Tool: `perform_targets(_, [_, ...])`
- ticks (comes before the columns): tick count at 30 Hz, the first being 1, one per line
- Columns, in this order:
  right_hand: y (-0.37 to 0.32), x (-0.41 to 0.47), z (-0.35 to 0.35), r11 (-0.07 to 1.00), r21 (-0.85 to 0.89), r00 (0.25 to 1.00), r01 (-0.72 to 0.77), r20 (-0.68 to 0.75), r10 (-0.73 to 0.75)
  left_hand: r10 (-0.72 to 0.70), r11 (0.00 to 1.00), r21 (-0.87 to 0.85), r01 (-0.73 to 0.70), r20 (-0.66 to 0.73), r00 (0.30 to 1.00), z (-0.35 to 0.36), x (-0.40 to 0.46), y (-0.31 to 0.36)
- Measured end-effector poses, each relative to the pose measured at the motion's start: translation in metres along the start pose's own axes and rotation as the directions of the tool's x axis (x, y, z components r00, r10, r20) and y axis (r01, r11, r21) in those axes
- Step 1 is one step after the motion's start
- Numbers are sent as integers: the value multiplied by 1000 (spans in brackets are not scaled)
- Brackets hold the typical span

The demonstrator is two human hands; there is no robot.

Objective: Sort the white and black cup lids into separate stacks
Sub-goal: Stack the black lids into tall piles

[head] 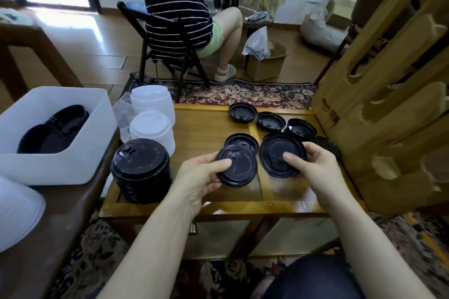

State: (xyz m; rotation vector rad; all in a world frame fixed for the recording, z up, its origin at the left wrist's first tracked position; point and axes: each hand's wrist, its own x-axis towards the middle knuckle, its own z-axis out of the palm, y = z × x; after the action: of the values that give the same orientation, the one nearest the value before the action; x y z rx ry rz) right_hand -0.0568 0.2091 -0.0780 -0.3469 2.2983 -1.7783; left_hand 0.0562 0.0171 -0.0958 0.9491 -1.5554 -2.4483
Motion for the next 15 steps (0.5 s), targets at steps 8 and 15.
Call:
perform_targets(8, [-28, 0, 38, 943, -130, 950, 306, -17, -311, 25, 987, -159, -15, 61, 998, 0, -2, 11])
perform_targets(15, [-14, -6, 47, 953, -69, 898, 294, 361, -251, 68, 985, -166, -45, 137, 988, -1, -2, 16])
